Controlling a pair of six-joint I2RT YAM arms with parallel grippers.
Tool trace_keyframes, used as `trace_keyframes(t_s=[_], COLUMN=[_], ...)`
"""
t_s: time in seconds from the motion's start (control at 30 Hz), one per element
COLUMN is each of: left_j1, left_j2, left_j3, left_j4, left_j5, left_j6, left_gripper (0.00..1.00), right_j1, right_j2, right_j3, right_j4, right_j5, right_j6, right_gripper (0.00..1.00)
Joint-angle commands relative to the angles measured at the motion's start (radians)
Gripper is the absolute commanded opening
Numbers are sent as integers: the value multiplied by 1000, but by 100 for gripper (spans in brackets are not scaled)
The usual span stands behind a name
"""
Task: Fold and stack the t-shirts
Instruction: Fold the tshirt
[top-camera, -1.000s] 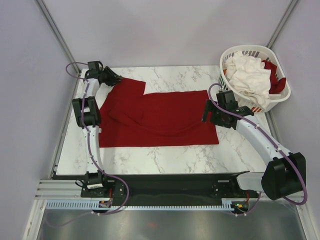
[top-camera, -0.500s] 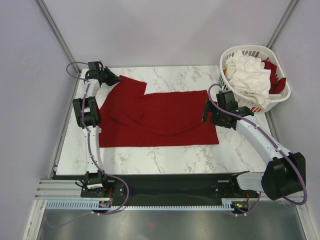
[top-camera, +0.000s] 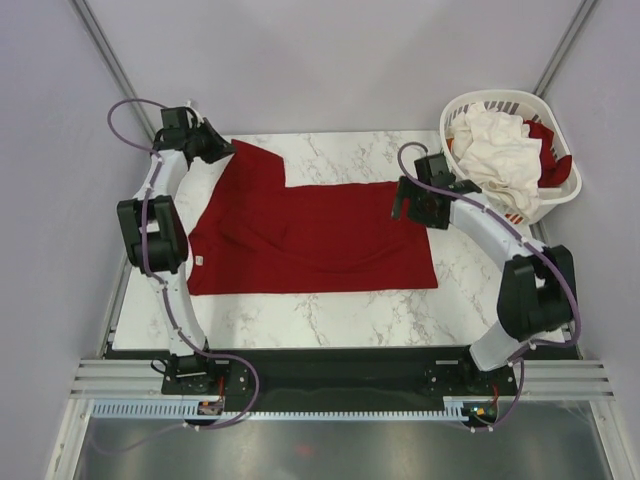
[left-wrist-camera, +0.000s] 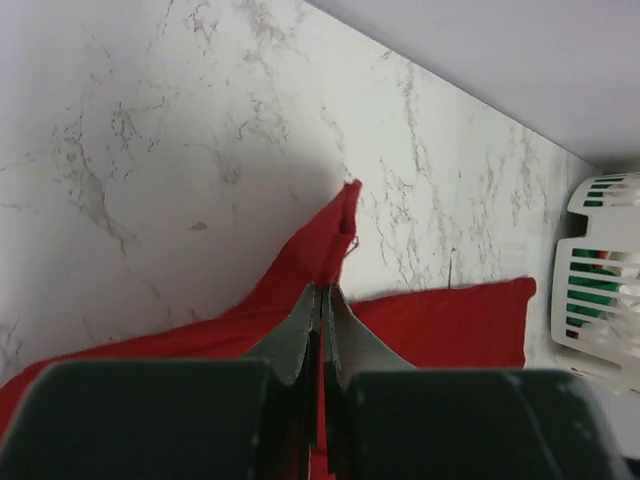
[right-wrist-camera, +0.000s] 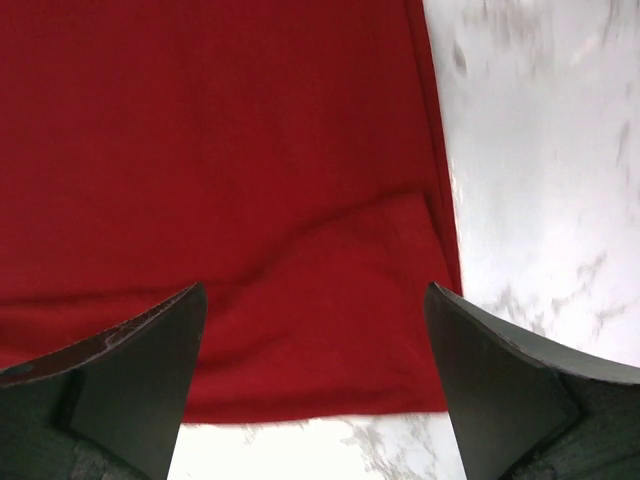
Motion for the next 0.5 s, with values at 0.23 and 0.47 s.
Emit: trace_keyframes(t_s=[0.23,0.47], left_j1=[7,9], left_j2=[-347,-392], left_j3=[-216,-245], left_j4=[31,13], left_j5=[-47,-44], left_j6=[148,180], left_gripper=[2,2], right_j1=[-9,-40], right_j2=[536,811], right_j3=[680,948], right_j4=[-50,-87], right_j5=[260,242], right_j6=[-10,8], right_gripper=[94,82])
